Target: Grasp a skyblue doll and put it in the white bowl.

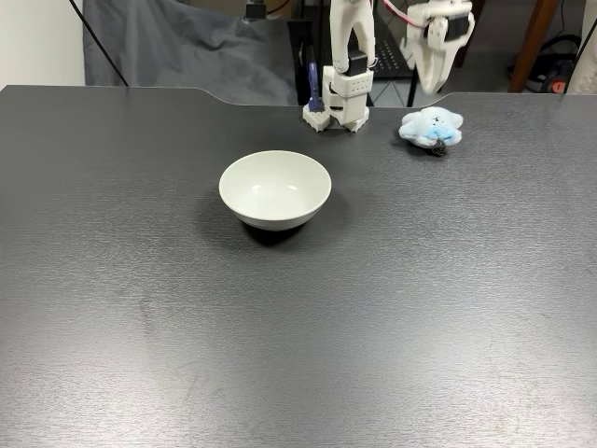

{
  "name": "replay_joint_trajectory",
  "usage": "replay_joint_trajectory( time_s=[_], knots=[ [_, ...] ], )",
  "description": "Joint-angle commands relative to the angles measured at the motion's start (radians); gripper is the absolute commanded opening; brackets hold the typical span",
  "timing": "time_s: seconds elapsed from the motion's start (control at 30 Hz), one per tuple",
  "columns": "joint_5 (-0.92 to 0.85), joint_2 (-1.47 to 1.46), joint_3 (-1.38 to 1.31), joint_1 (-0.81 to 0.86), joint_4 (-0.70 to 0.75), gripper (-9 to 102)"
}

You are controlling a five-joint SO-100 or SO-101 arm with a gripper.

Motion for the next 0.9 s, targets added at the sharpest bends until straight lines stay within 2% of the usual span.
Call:
replay_joint_trajectory(
  time_s=[0.0, 0.33, 0.63, 0.87],
  knots=[
    [-0.143, 0.02, 0.043, -0.071, 0.049, -1],
    [-0.407, 0.006, 0.054, -0.149, 0.049, -1],
    [-0.41, -0.071, 0.054, -0.293, 0.049, -1],
    [-0.407, -0.281, 0.052, -0.288, 0.048, -1]
  ],
)
